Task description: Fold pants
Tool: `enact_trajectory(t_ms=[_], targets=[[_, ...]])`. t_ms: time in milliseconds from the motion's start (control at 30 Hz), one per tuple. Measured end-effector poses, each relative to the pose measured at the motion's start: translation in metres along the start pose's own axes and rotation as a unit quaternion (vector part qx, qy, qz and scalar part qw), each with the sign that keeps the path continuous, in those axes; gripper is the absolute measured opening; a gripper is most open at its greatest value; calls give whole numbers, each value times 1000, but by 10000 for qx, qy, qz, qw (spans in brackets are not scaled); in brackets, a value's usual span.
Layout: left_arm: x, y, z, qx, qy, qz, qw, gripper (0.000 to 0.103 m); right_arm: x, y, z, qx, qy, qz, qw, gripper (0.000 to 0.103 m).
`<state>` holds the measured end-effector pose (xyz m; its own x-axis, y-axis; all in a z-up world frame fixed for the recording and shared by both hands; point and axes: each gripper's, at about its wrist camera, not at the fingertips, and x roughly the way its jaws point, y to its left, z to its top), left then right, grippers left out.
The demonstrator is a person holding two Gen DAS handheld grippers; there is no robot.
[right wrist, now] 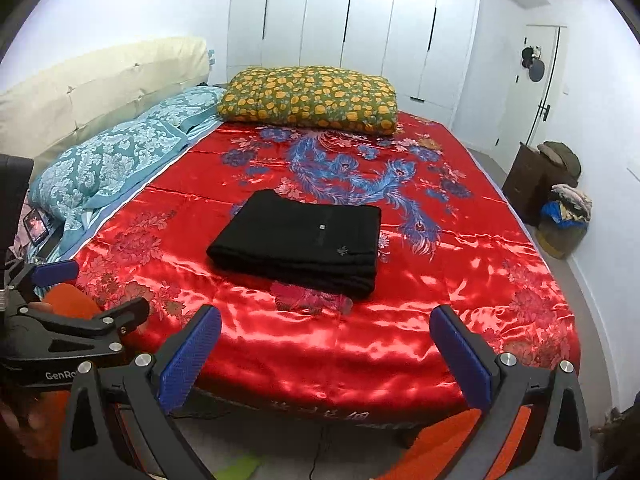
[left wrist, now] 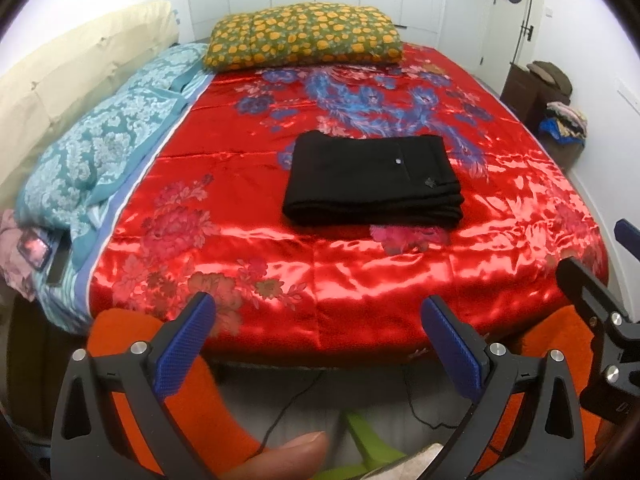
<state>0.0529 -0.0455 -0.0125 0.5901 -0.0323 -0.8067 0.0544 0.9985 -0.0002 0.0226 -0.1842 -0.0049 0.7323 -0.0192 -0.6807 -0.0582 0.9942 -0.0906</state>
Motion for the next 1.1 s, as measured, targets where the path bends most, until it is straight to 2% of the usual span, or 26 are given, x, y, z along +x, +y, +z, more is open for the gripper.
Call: enact_trajectory(t_ms=[133, 400, 1100], targets=[[-3, 0, -1, 19, -63, 136, 9999, 102, 3, 1, -1, 1, 38, 9, 10000, 103], [-2, 1, 0, 54, -111, 155, 9998, 102, 6, 0, -2, 69, 52, 84, 9999, 103], [2, 1, 0, 138, -188, 281, 9993, 102, 12, -4, -5, 64, 87, -39, 9999, 103]])
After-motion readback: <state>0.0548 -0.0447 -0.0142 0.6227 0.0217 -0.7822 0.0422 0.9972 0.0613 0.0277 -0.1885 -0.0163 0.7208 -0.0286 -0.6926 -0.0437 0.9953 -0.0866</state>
